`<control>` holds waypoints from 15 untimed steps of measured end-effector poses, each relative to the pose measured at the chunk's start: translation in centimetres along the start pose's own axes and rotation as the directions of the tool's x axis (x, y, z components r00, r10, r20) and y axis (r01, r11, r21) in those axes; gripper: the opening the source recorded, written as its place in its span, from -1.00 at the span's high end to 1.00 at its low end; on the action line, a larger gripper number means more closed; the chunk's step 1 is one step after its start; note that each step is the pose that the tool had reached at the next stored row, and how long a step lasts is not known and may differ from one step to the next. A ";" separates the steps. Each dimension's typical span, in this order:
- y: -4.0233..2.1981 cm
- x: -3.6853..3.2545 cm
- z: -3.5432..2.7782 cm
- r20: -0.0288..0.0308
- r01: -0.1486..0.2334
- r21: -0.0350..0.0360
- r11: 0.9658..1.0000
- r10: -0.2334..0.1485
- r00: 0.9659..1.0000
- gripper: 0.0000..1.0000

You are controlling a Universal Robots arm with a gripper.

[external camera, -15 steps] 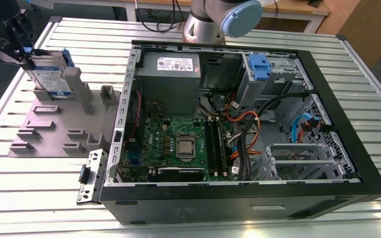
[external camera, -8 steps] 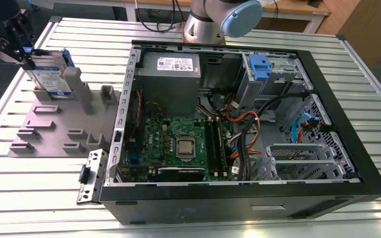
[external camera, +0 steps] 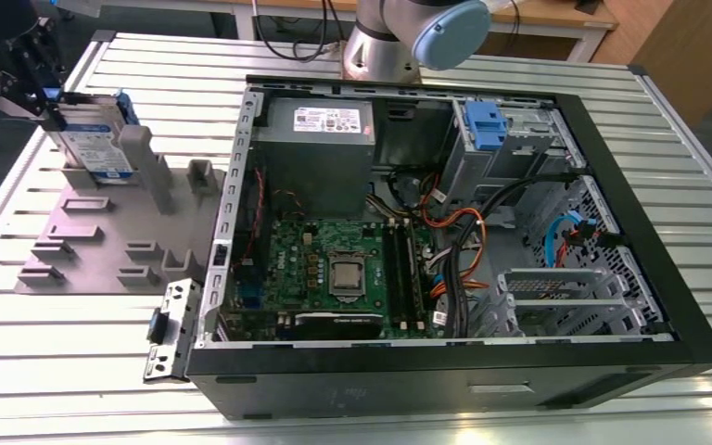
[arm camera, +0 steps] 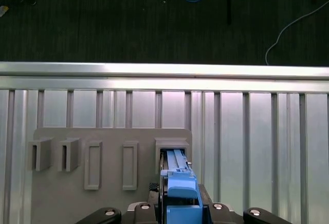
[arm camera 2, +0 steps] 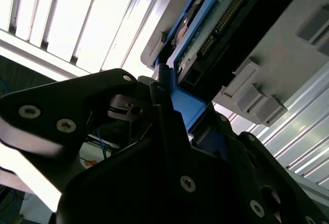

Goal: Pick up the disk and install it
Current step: 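Pick up the disk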

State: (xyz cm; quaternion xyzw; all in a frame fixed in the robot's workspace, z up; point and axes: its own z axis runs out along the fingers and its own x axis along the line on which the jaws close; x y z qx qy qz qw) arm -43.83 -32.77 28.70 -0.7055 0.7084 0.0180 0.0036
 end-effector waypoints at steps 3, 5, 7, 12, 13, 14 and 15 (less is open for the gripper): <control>0.00 -0.01 -0.27 0.000 0.000 0.000 1.000 0.000 1.000 0.27; 0.01 -0.01 -0.37 0.000 0.000 0.000 1.000 0.000 1.000 0.27; 0.01 -0.01 -0.37 0.000 0.000 0.000 1.000 0.000 1.000 0.27; 0.01 -0.01 -0.46 0.000 0.000 0.000 1.000 0.000 1.000 0.27; 0.01 -0.01 -0.48 0.000 0.000 0.000 1.000 0.000 1.000 0.27; 0.01 -0.02 -0.50 0.000 0.000 0.000 1.000 0.000 1.000 0.27; 0.01 -0.02 -0.51 0.000 0.000 0.000 1.000 0.000 1.000 0.27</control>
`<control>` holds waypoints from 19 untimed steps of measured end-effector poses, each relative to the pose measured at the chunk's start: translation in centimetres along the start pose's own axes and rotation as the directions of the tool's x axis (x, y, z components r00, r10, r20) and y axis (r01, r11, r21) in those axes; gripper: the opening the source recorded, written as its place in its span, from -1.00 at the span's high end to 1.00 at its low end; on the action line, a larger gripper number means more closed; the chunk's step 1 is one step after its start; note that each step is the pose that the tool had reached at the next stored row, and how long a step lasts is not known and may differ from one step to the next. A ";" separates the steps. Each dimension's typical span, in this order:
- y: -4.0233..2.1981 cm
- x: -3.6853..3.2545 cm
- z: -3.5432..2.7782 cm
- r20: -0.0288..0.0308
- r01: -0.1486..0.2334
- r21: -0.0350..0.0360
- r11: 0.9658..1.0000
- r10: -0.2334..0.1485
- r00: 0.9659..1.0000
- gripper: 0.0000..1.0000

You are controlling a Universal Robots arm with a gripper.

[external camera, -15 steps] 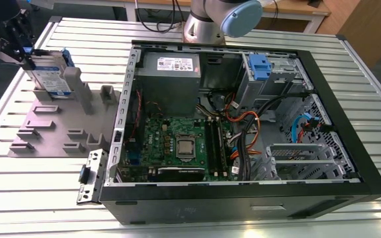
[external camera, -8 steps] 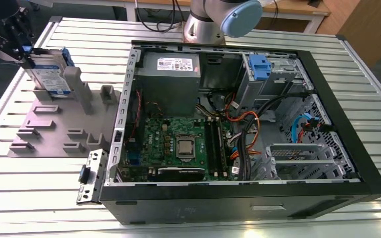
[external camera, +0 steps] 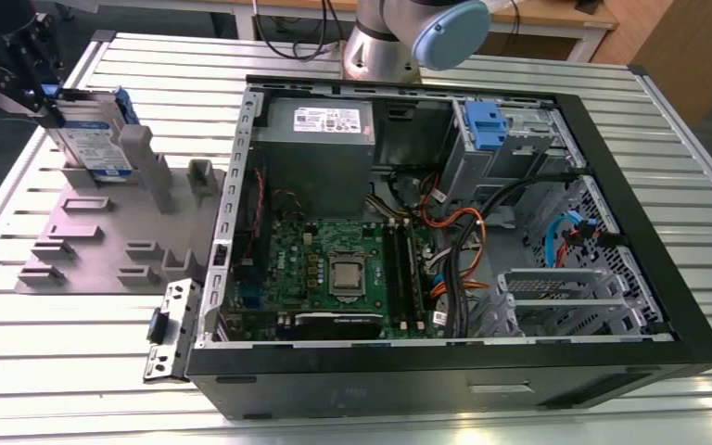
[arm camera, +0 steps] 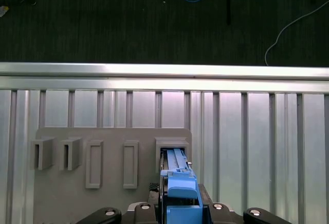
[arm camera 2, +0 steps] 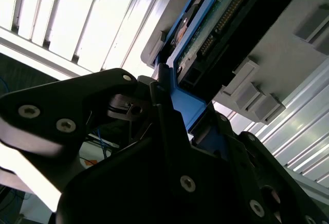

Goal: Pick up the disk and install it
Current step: 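Pick up the disk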

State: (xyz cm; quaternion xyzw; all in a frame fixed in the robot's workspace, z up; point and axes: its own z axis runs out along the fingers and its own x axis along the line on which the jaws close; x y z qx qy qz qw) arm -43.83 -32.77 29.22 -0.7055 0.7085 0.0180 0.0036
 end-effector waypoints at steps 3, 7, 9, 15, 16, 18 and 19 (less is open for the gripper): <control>0.00 0.00 -0.04 0.000 0.000 0.000 1.000 0.000 1.000 0.27; 0.00 0.00 -0.13 0.000 0.000 0.000 1.000 0.000 1.000 0.27; 0.00 -0.01 -0.17 0.000 0.000 0.000 1.000 0.000 1.000 0.27; 0.01 -0.01 -0.32 0.000 0.000 0.000 1.000 0.000 1.000 0.27; 0.01 -0.01 -0.46 0.000 0.000 0.000 1.000 0.000 1.000 0.27; 0.01 -0.02 -0.53 0.000 0.000 0.000 1.000 0.000 1.000 0.27; 0.01 -0.02 -0.55 0.000 0.000 0.000 1.000 0.000 1.000 0.27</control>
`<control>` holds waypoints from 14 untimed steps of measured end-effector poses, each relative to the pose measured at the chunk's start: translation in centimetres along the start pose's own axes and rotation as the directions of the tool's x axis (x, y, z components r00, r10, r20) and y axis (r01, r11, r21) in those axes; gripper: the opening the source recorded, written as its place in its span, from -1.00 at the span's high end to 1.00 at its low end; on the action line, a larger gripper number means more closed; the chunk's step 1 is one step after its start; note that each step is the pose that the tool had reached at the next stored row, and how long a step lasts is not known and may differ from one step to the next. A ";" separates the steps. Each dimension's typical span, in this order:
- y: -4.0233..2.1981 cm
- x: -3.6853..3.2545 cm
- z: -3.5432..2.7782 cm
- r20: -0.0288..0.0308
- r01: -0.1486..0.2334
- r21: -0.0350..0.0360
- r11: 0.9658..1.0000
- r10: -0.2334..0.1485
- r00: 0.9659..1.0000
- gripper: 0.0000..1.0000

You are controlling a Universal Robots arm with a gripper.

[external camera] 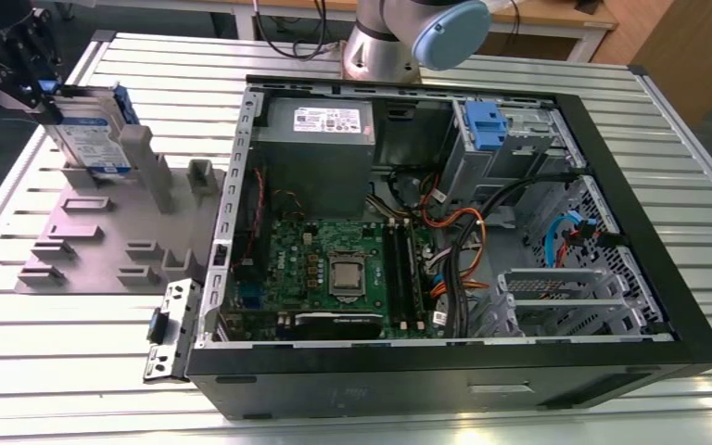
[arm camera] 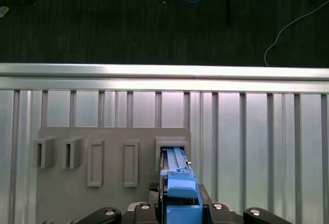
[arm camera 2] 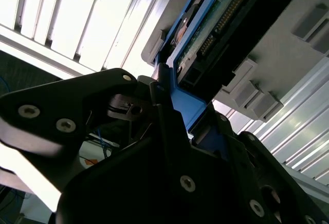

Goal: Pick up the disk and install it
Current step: 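Pick up the disk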

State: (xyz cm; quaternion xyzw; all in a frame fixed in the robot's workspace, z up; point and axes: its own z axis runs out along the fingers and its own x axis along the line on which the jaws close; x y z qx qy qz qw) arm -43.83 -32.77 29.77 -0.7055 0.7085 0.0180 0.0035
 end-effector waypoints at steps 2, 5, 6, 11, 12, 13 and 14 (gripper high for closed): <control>0.00 0.00 -0.05 0.000 0.000 0.000 1.000 0.000 1.000 0.27; 0.00 0.00 -0.07 0.000 0.000 0.000 1.000 0.000 1.000 0.27; 0.00 0.00 -0.10 0.000 0.000 0.000 1.000 0.000 1.000 0.27; 0.00 0.00 -0.15 0.000 0.000 0.000 1.000 0.000 1.000 0.27; 0.01 -0.01 -0.18 0.000 0.000 0.000 1.000 0.000 1.000 0.27; 0.00 -0.01 -0.20 0.000 0.000 0.000 1.000 0.000 1.000 0.27; 0.00 -0.01 -0.23 0.000 0.000 0.000 1.000 0.000 1.000 0.27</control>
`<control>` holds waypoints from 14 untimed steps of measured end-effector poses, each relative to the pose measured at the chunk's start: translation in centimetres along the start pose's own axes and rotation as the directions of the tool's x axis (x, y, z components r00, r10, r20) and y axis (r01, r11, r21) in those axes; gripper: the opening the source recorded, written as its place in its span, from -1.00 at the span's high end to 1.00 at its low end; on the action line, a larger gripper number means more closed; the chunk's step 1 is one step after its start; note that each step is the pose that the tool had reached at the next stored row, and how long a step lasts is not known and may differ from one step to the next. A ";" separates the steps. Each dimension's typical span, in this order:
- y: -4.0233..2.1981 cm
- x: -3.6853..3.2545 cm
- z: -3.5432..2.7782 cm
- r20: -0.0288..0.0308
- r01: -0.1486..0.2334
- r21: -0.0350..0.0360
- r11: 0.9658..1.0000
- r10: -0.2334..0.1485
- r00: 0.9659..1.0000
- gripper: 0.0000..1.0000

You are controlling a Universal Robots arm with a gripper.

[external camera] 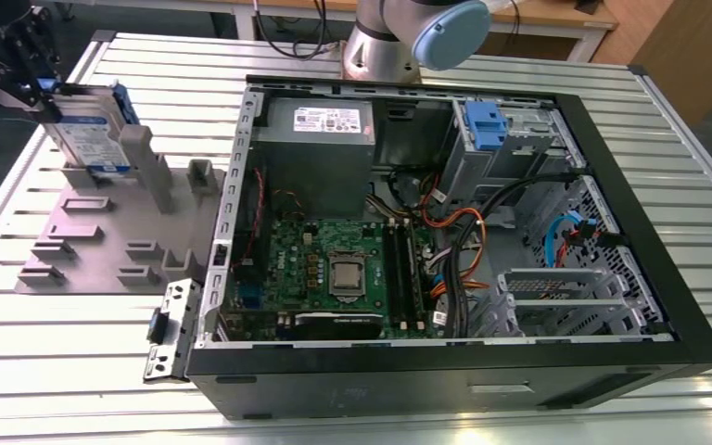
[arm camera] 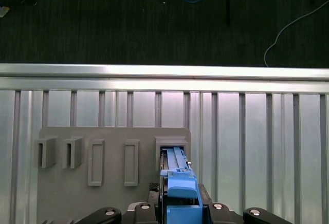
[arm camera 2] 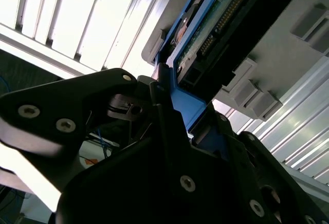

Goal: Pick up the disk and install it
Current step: 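Pick up the disk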

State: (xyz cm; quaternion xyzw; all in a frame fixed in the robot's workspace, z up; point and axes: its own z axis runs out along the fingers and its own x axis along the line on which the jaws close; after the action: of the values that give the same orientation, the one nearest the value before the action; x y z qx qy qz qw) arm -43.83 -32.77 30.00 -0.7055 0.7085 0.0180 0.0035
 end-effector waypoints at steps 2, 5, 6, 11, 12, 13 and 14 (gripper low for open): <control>0.00 0.00 -0.05 0.000 0.000 0.000 1.000 0.000 1.000 0.27; 0.00 0.00 -0.11 0.000 0.000 0.000 1.000 0.000 1.000 0.27; 0.00 0.00 -0.13 0.000 0.000 0.000 1.000 0.000 1.000 0.27; 0.01 -0.01 -0.22 0.000 0.000 0.000 1.000 0.000 1.000 0.27; 0.01 -0.01 -0.25 0.000 0.000 0.000 1.000 0.000 1.000 0.27; 0.01 -0.01 -0.27 0.000 0.000 0.000 1.000 0.000 1.000 0.27; 0.01 -0.01 -0.29 0.000 0.000 0.000 1.000 0.000 1.000 0.27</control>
State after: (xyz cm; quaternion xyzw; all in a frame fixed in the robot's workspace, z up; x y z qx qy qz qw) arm -43.83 -32.77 30.29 -0.7055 0.7085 0.0180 0.0036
